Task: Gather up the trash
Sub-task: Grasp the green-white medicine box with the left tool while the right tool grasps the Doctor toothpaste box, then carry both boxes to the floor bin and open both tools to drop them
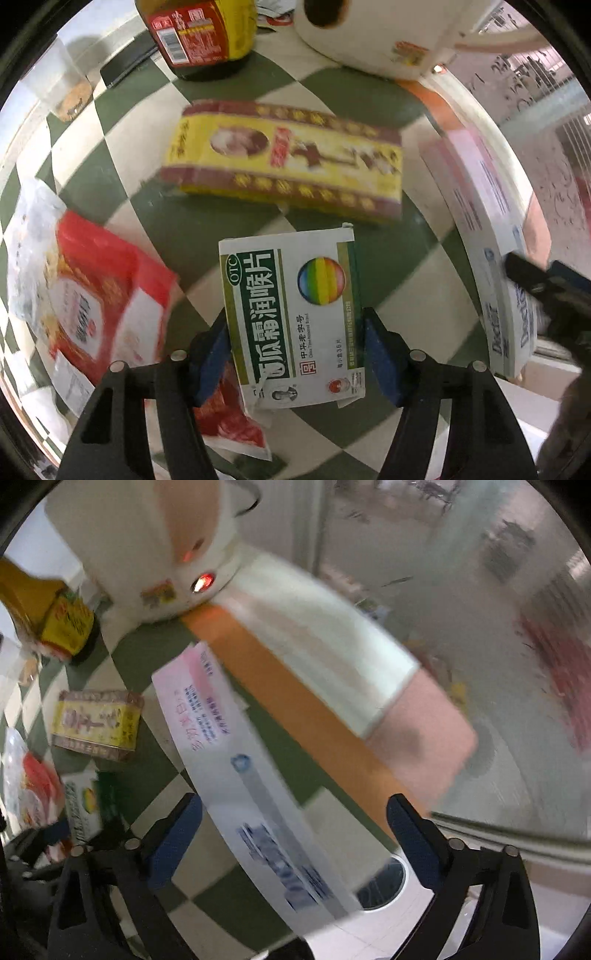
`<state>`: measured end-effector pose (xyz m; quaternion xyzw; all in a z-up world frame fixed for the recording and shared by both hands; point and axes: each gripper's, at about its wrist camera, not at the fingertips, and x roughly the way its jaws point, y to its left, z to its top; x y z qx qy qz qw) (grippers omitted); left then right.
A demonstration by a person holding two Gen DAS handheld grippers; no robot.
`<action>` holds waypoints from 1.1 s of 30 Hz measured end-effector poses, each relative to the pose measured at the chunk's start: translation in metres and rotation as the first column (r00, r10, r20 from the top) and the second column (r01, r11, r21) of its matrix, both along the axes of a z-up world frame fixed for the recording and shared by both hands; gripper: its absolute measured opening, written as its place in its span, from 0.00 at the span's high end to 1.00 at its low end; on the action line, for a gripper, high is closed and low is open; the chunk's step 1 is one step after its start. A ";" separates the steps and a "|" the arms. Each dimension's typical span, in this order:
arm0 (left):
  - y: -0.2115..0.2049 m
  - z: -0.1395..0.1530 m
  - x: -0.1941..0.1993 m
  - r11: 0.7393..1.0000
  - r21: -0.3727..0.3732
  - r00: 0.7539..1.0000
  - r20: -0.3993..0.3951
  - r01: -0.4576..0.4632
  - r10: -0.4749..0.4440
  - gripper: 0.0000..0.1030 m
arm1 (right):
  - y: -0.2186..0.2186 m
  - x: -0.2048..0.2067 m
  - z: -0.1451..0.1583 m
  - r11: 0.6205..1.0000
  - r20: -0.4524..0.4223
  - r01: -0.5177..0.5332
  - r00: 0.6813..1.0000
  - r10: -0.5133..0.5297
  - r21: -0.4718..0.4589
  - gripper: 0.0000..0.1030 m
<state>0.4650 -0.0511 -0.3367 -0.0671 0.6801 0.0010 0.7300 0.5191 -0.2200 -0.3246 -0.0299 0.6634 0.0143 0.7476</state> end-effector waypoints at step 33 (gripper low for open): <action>-0.397 0.042 -0.184 0.816 0.014 0.810 0.116 0.577 -0.575 0.38 | -0.376 -0.371 -0.082 0.654 -0.075 0.733 0.675 -0.734 0.189 0.49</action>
